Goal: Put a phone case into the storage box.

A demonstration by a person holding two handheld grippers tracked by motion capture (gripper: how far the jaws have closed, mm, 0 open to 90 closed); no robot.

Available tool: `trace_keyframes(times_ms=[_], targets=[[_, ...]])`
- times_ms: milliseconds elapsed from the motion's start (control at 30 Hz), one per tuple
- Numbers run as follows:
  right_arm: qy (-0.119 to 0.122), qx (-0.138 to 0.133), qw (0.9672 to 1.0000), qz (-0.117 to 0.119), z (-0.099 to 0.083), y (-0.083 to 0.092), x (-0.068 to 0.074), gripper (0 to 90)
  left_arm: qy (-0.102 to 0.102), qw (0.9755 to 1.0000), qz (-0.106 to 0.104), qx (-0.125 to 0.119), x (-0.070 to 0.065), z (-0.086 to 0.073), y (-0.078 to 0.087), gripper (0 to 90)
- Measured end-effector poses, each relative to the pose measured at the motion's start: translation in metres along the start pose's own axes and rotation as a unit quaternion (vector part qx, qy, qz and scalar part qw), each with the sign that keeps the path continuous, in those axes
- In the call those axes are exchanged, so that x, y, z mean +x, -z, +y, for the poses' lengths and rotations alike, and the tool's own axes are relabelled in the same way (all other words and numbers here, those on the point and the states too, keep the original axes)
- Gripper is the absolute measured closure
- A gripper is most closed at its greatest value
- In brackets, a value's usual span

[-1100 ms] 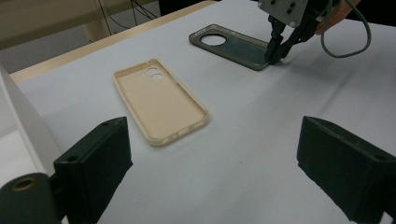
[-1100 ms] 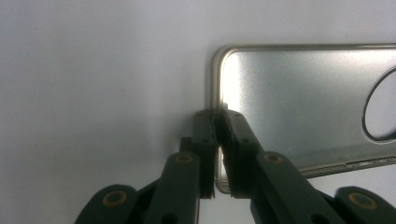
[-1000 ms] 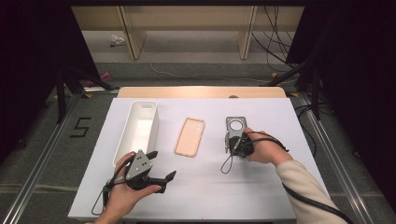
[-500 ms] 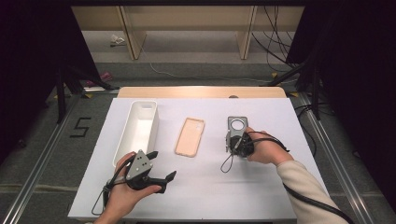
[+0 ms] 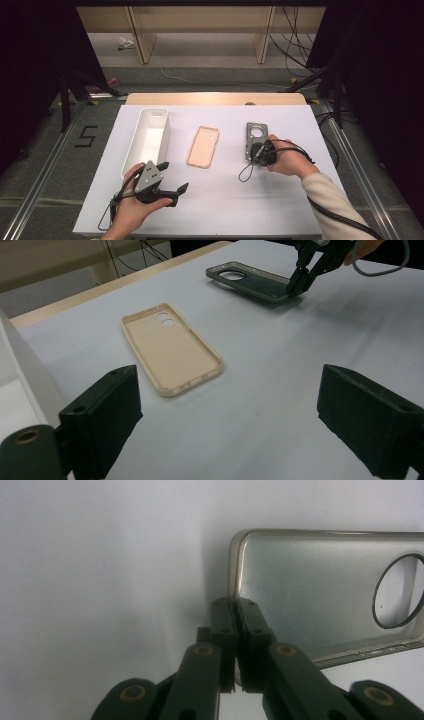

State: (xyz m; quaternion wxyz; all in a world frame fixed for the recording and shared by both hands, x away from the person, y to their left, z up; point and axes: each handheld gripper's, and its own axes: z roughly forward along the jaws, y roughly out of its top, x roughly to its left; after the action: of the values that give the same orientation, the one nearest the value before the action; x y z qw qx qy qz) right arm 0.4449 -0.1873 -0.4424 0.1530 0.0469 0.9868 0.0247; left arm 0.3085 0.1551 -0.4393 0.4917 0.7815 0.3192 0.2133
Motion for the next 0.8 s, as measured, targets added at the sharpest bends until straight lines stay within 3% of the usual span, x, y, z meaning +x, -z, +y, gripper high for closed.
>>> trace_keyframes(times_ms=[167, 400, 800], targets=[[-0.008, -0.02, 0.9998, -0.002, -0.006, 0.006, 0.003, 87.6, 0.001, 1.0, 0.001, 0.0, 0.0, 0.0, 0.0, 10.1], [-0.025, -0.069, 0.9973, 0.002, -0.014, 0.014, 0.007, 87.7, 0.002, 1.0, 0.002, 0.001, 0.001, 0.0, -0.001, 10.2], [-0.041, -0.155, 0.9869, 0.018, -0.017, 0.03, 0.024, 88.6, 0.004, 1.0, 0.005, -0.001, 0.003, 0.001, -0.001, 10.6]])
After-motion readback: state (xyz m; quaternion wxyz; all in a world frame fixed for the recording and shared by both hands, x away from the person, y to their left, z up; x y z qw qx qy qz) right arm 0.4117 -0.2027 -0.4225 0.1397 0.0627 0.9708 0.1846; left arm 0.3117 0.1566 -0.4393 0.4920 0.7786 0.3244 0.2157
